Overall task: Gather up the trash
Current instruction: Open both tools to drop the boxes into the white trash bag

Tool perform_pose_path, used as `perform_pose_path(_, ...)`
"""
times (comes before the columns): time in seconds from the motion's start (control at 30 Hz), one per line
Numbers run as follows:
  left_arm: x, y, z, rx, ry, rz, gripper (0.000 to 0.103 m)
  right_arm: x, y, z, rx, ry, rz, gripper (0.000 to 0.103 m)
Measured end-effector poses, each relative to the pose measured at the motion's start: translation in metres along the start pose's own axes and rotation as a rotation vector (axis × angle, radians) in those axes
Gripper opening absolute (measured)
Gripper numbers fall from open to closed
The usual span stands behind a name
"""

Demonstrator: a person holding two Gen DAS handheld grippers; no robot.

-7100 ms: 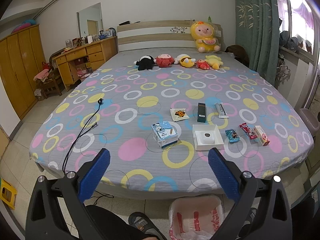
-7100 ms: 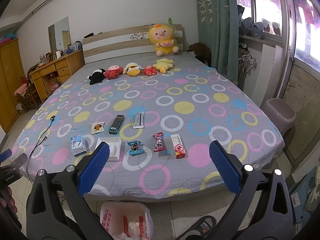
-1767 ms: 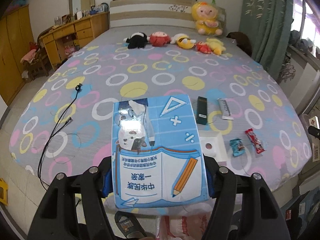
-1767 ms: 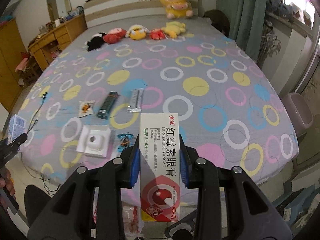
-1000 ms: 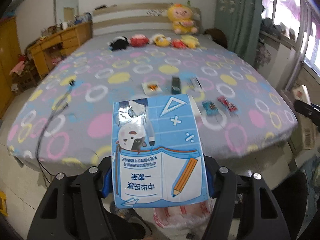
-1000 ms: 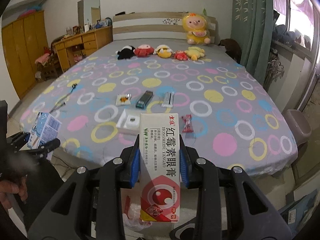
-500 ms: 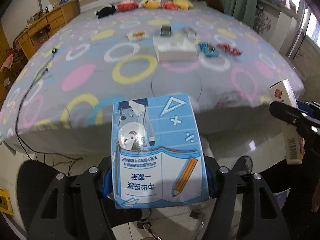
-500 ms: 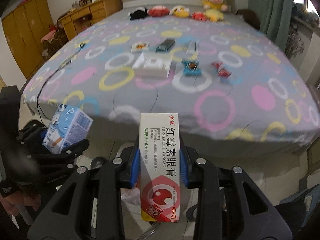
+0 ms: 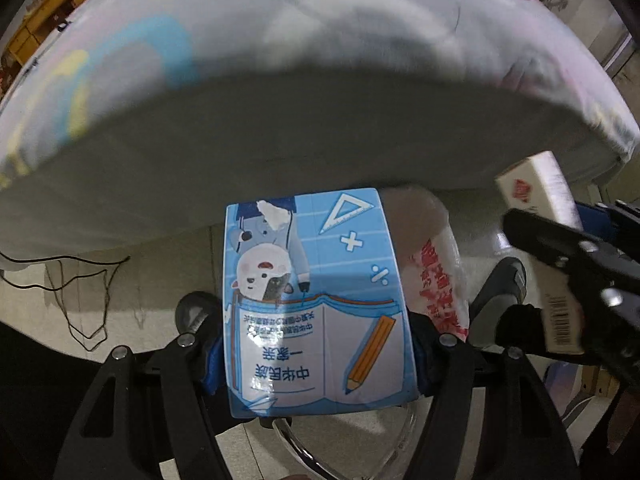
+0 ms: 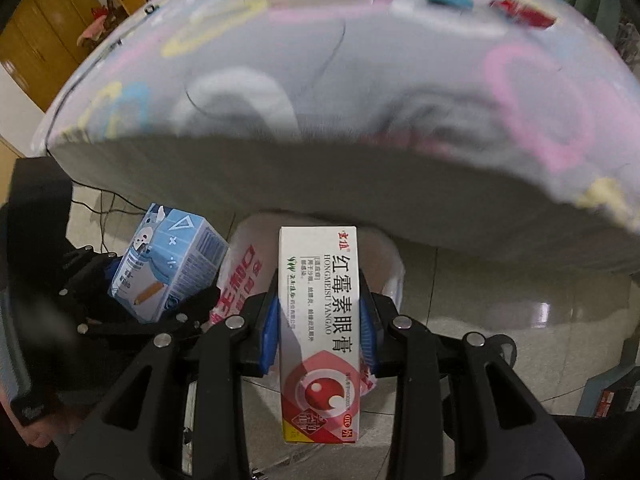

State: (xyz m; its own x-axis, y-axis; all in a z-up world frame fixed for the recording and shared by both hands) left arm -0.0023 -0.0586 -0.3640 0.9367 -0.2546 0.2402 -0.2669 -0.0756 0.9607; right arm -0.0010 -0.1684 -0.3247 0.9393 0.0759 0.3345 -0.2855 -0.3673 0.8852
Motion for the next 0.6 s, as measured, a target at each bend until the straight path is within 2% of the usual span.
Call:
perform_pose_path(0.2,-0.007,-0.037,0.007,0.000,-0.012,-0.067,0.066,-0.003,-0.046,0.016,0.024,-0.058,-0.066,0.032)
perform_pose_path(0.37,-0.008,-0.058,0.010,-0.014,-0.016,-0.108,0.067,-0.002,-0.062,0.024,0.023,-0.085,-0.085,0.033)
perform_pose_path(0.53,-0.009,-0.074,0.007,0.021,-0.017,-0.137,0.067,-0.003,-0.078,0.030,0.011,-0.097,-0.112,0.033)
perform_pose_path(0.57,-0.010,-0.076,0.006,0.021,-0.015,-0.141,0.067,-0.003,-0.080,0.033,0.006,-0.101,-0.115,0.035)
perform_pose_path(0.6,-0.010,-0.077,0.007,0.021,-0.013,-0.146,0.067,-0.003,-0.083,0.034,0.001,-0.108,-0.117,0.045)
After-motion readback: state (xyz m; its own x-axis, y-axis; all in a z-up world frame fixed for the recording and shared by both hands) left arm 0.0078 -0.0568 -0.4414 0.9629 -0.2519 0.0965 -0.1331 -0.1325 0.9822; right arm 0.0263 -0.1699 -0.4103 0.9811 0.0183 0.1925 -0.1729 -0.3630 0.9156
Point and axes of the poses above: each gripper's, at about its wrist camera, not at the fingertips, and y roughly against the way its jaws point, z to its right, x to its top, the point moved 4 cm from there along -y, roughly the way its jaws point, and after that the axes turned 10 degrees about x, right-handed, at the moved point
